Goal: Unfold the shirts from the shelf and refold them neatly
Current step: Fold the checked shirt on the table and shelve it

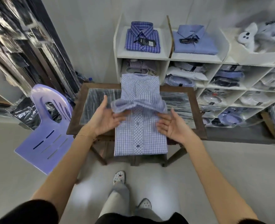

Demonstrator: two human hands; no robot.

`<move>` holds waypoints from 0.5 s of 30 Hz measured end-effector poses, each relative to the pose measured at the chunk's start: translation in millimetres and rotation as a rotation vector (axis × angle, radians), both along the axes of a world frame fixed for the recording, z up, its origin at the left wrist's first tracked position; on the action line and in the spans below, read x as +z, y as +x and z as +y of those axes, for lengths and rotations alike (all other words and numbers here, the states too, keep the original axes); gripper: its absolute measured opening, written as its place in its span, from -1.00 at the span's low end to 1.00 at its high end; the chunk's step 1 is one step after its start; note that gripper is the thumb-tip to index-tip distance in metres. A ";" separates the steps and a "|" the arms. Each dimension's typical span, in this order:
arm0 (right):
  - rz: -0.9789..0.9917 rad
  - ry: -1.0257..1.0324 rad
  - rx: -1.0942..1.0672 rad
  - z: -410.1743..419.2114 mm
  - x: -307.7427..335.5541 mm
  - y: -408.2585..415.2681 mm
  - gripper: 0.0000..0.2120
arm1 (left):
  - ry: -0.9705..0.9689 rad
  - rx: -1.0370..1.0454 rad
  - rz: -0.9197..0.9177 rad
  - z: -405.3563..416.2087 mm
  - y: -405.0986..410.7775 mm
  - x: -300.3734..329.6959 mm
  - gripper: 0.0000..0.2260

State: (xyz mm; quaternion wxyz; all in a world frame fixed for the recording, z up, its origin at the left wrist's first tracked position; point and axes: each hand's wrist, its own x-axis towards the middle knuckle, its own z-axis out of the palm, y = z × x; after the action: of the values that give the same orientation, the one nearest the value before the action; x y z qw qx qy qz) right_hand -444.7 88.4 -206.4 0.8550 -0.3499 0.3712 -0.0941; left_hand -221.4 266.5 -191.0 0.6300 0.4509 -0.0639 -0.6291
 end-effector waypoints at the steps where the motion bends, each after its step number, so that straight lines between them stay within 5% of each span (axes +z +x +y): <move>1: 0.011 -0.004 -0.043 -7.8 -1.0 8.0 -0.49 | 0.020 0.012 -0.077 -7.3 8.7 0.3 -0.31; 7: 0.231 -0.190 0.011 -6.6 -40.7 8.8 -0.65 | 0.315 0.054 -0.649 13.0 -3.1 -66.1 -0.67; 11: 0.332 -0.345 -0.140 7.8 -53.1 -12.3 -0.75 | 0.331 0.440 -0.779 53.2 -32.9 -103.6 -0.90; 15: 0.477 -0.518 -0.107 35.5 -77.6 -42.7 -0.81 | 0.314 0.275 -0.781 82.0 -54.7 -133.5 -0.91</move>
State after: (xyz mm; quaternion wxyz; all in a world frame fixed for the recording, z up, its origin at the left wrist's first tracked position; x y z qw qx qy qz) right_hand -487.4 123.8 -284.0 0.6210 -0.5471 0.5421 -0.1453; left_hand -276.2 348.5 -324.4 0.5603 0.7493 -0.1404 -0.3238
